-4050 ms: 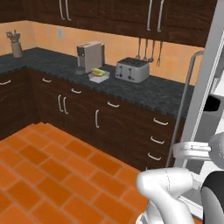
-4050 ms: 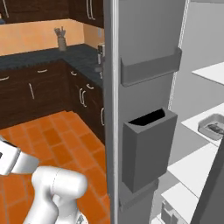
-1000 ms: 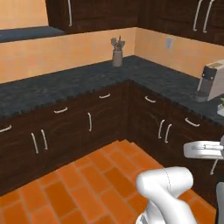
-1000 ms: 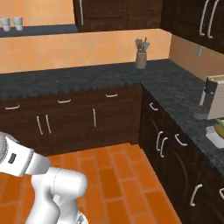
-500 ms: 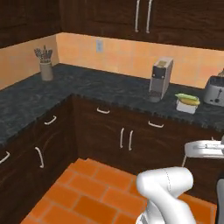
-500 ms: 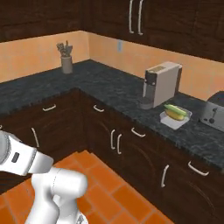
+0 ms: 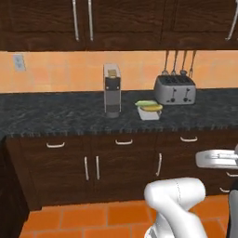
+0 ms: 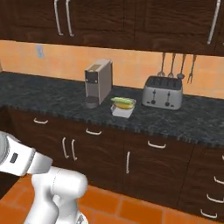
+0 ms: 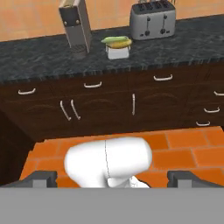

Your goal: Take the meat container that has the fish and place it on the second highest rack of the freezer. Then take the vegetable container that has the cucumber and corn and place it on the highest rack of the freezer.

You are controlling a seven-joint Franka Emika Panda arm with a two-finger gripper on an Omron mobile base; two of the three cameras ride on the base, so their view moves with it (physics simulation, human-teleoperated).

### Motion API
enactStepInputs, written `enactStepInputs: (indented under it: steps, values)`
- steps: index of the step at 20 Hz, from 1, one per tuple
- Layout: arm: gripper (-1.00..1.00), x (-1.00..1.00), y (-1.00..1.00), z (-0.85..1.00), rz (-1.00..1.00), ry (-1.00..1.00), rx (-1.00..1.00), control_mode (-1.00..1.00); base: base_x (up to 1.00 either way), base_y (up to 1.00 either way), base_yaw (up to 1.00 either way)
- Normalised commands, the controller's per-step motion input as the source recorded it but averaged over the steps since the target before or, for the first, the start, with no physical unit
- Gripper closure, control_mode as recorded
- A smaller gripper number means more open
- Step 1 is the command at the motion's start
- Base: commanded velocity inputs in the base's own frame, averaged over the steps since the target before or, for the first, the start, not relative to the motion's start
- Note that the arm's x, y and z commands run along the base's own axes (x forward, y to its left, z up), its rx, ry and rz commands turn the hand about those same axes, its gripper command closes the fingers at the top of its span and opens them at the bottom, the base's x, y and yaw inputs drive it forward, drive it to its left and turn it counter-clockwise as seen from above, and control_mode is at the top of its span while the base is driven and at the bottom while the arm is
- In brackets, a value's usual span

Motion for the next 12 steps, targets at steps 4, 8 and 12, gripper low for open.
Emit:
enactStepInputs:
  steps: [4,8,12]
  values:
    - [-1.0,0.0,0.0,0.0,0.0,0.0,0.0,1.0,0.98,0.58,-0.26]
    - [-1.0,0.0,0.0,0.0,0.0,0.0,0.0,1.0,0.97,0.28,-0.11]
    - [-1.0,0.0,0.0,0.0,0.0,0.0,0.0,1.0,0.7,-0.06,-0.22]
